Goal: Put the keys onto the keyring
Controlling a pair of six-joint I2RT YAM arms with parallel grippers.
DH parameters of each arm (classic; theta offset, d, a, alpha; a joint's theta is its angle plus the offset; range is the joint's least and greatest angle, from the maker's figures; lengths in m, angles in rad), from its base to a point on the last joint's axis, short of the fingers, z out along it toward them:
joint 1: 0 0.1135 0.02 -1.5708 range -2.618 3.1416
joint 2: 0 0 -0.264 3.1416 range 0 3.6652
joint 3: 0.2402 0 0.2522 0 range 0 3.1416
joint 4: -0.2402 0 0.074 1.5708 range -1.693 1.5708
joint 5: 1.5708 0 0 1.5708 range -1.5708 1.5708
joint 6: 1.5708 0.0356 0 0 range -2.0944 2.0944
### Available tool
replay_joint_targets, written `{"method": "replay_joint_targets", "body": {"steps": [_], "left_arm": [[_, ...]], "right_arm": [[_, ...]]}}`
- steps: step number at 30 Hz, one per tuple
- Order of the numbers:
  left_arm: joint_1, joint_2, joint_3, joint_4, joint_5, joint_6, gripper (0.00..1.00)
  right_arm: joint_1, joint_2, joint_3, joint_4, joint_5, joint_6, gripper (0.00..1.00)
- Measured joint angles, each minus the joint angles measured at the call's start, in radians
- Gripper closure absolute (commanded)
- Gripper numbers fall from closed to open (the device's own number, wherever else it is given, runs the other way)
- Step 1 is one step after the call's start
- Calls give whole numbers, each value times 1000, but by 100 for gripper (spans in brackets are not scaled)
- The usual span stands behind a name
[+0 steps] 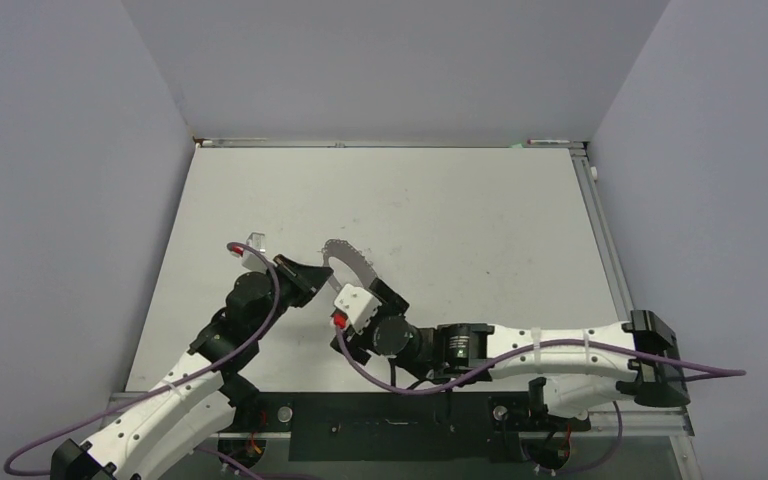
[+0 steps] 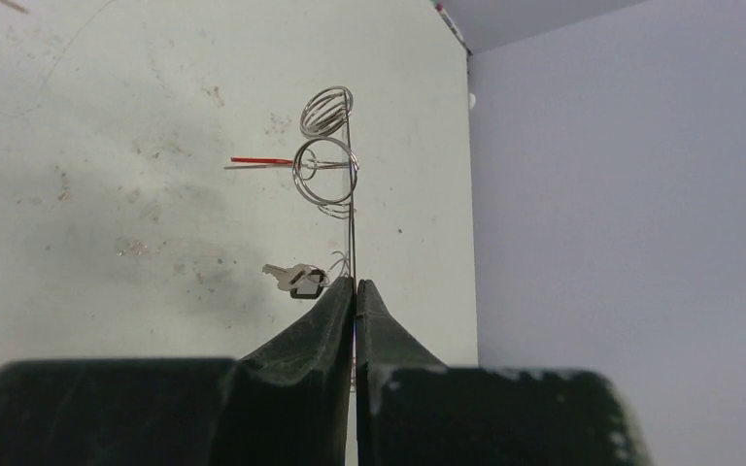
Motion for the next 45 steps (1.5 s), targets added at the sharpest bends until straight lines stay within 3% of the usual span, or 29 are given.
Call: {"method": "replay_joint_targets", "body": {"steps": [9, 17, 18, 25, 31, 32, 35, 36, 45], "left_arm": [[0, 21, 43, -153, -27, -119, 100], [1, 9, 55, -185, -18, -164, 100], [1, 9, 59, -187, -15, -168, 100], [4, 21, 64, -191, 2, -197, 100], [8, 33, 77, -204, 16, -203, 98], [10, 33, 79, -207, 17, -204, 86], [11, 32, 84, -210, 22, -198, 15], [13, 29, 85, -210, 23, -192, 1], [31, -158, 138, -320, -71, -24, 4]], "right_arm": [[58, 259, 5, 181, 324, -146, 27], [64, 353, 24, 250, 500, -203, 44], [64, 355, 30, 262, 523, -214, 46], [64, 410, 64, 309, 599, -270, 91], [68, 433, 68, 307, 610, -311, 95], [68, 433, 69, 306, 609, -314, 95], [68, 433, 74, 293, 602, -308, 95], [68, 432, 77, 283, 592, -302, 95], [18, 286, 156, 44, 407, -177, 95]]}}
